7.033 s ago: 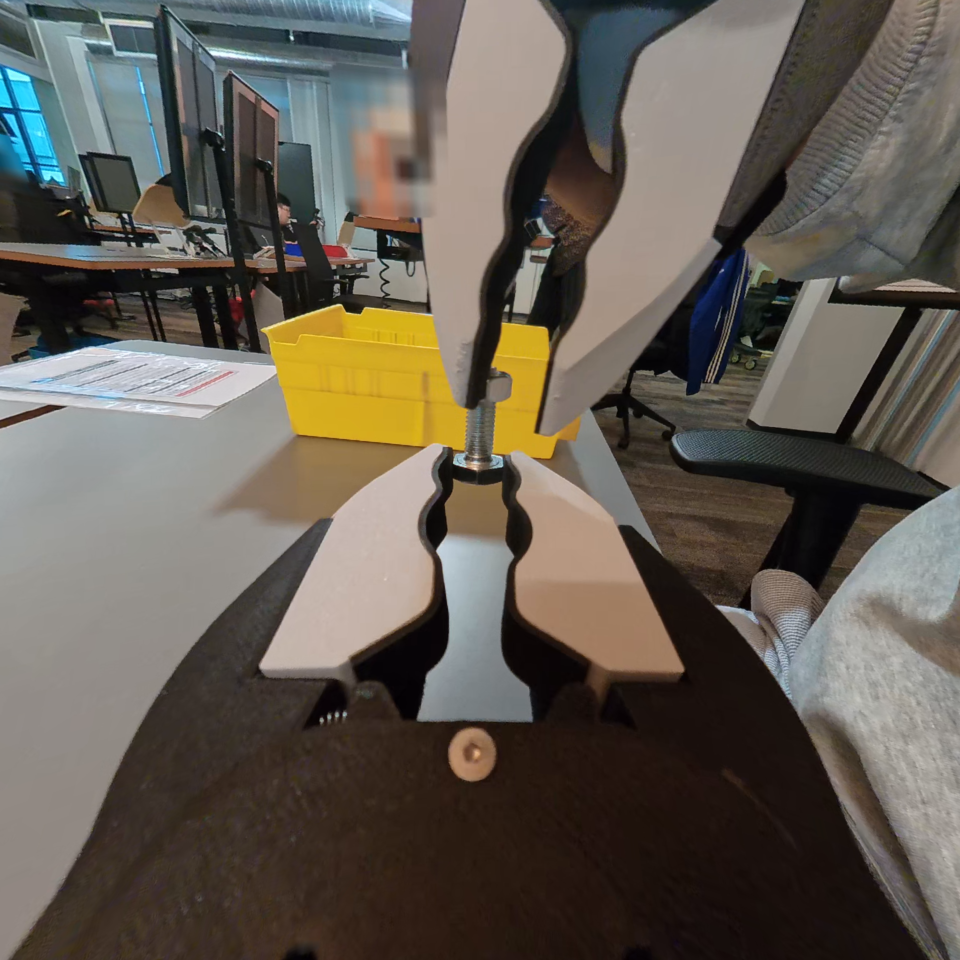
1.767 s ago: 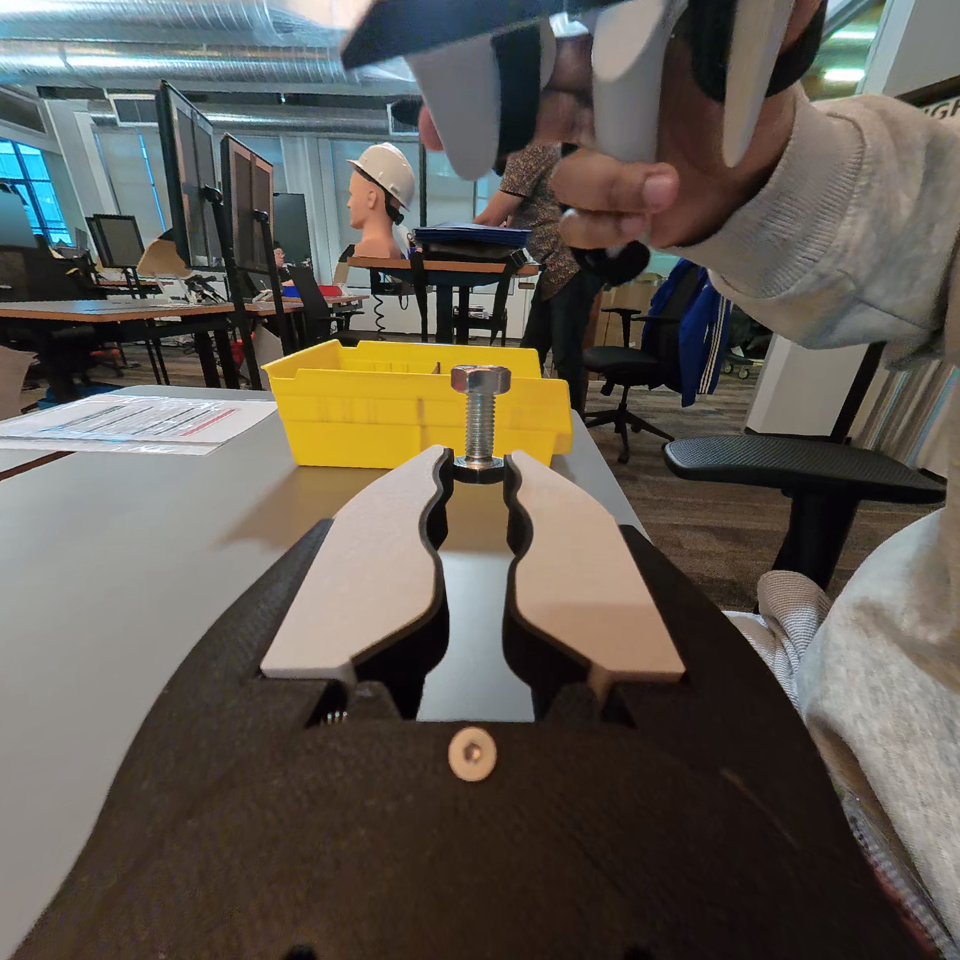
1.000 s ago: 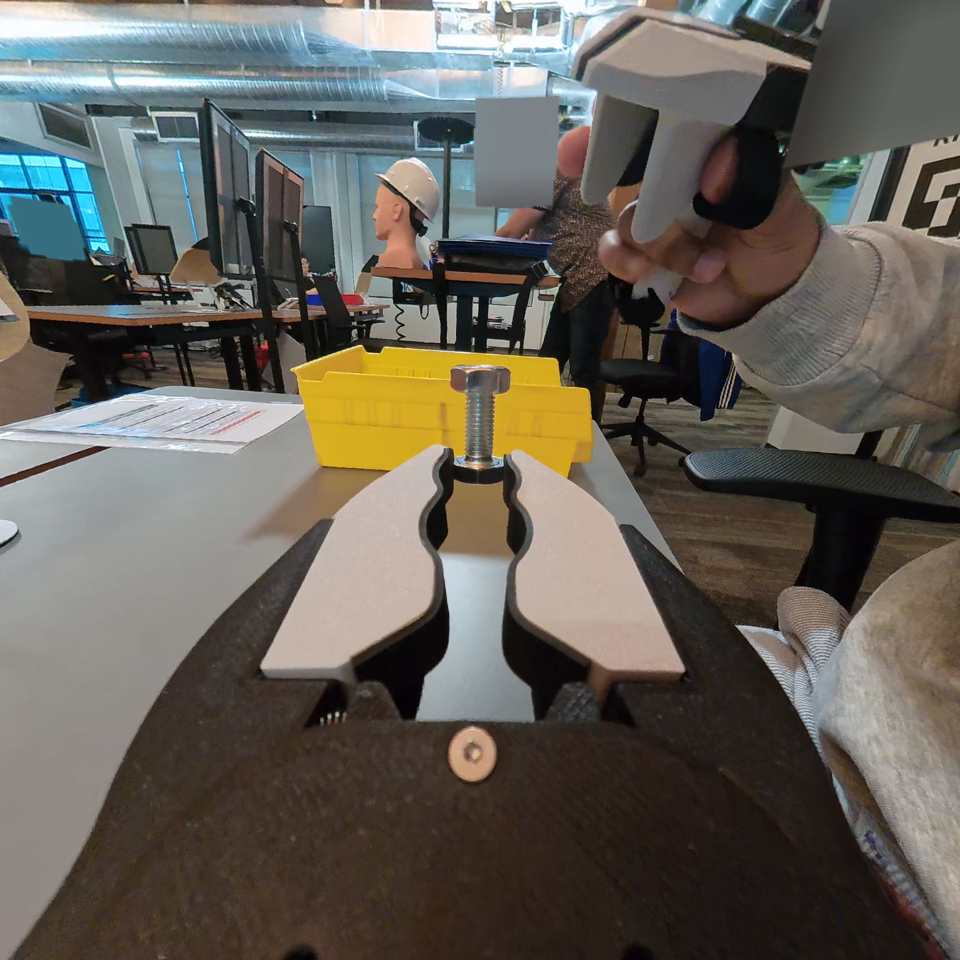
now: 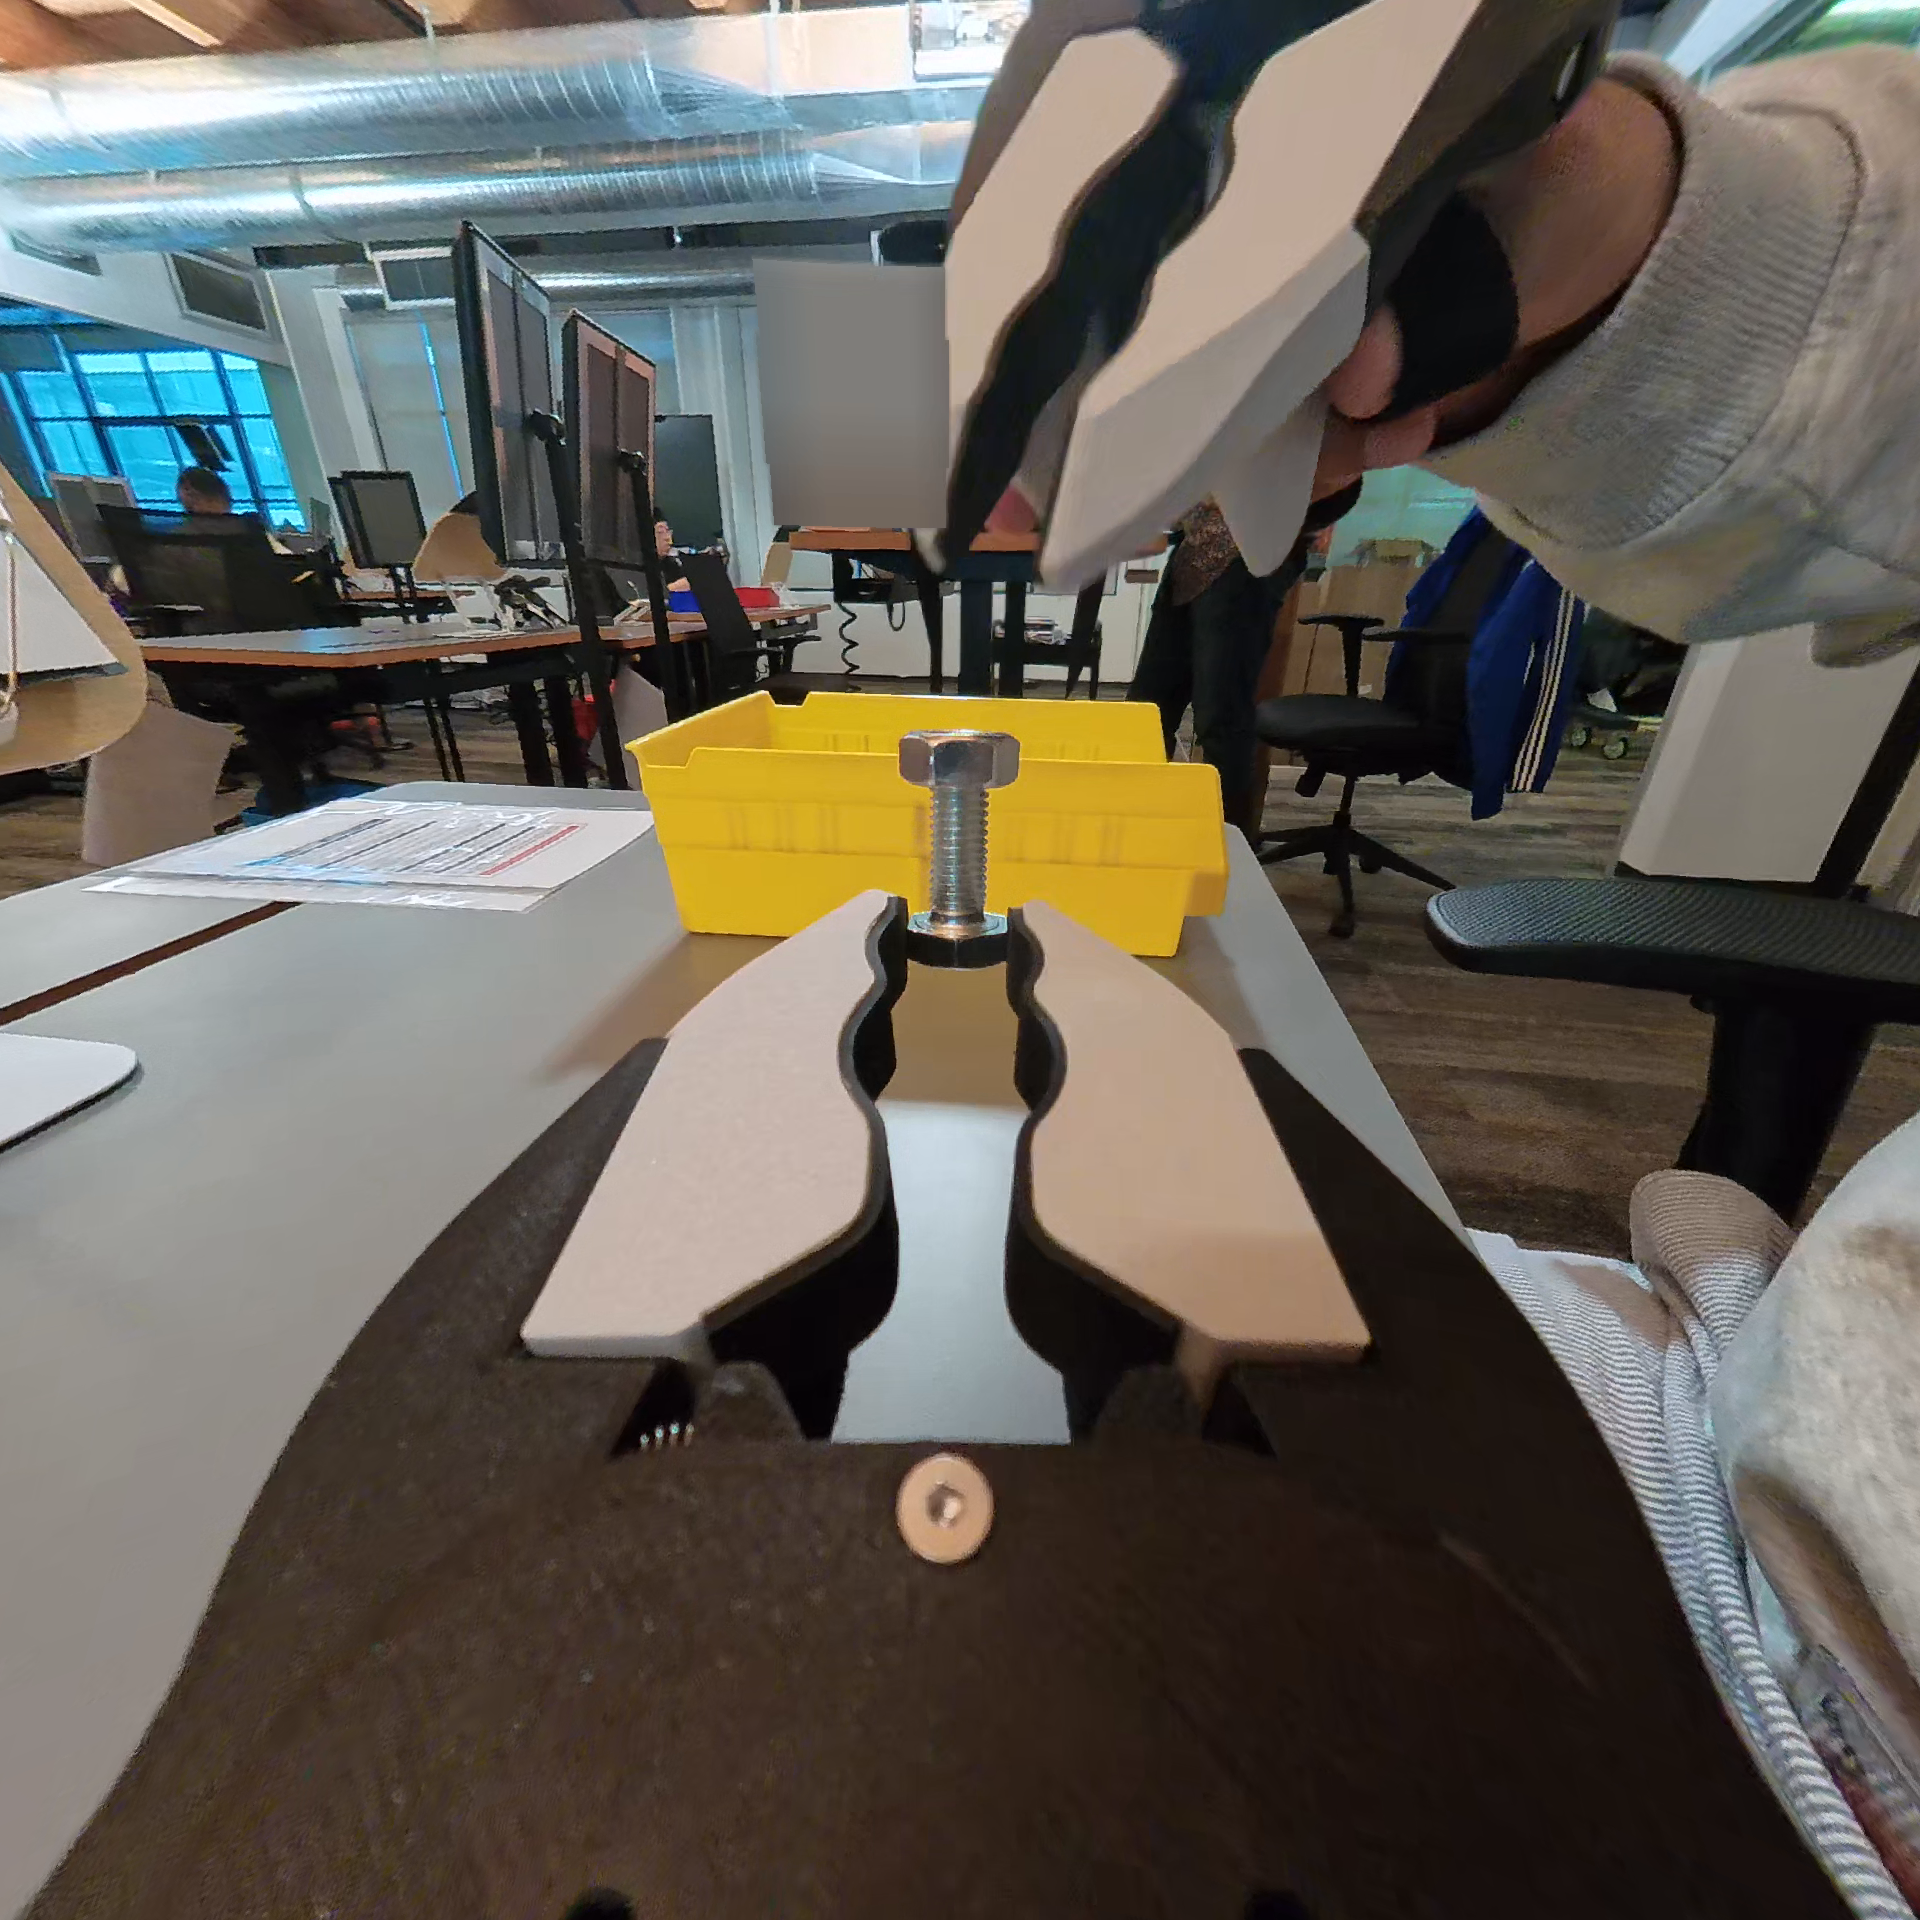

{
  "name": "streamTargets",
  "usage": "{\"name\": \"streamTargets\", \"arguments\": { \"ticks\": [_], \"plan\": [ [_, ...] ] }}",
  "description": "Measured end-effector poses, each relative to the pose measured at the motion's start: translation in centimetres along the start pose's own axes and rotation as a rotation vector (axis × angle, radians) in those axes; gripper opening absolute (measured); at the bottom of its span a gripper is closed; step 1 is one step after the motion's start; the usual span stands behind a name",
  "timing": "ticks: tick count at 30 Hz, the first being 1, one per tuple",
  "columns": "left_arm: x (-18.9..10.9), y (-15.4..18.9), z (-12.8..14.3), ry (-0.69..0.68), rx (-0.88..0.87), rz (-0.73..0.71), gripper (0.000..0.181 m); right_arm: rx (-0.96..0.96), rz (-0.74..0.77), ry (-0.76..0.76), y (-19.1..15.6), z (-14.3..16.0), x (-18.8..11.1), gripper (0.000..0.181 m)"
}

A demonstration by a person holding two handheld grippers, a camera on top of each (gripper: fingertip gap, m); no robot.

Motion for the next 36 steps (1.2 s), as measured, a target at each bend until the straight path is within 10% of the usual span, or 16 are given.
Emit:
{"name": "streamTargets", "arguments": {
  "ticks": [1, 21, 36],
  "plan": [
    [0.0, 0.0, 0.0, -0.001, 0.005, -0.001, 0.018, 0.012, -0.029, -0.030, 0.0, 0.0, 0.5, 0.023],
    [0.1, -0.1, 0.0, -0.039, 0.075, -0.085, 0.018, 0.086, -0.130, -0.220, 0.1, -0.3, 3.4, 0.019],
    [0.0, 3.5, -0.6, 0.007, -0.145, 0.401, 0.018, -0.472, -0.383, -0.136, -3.2, 0.5, 1.0, 0.019]
  ]
}}
Point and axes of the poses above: each gripper's, where its closed fingertips meet, x out along the fingers, z out of its underside, y = z × x across the jaws, the point moved 5 cm from there along -x, back along the fingers, and after that the axes turned 5 degrees about -y, right-handed, at the moved point
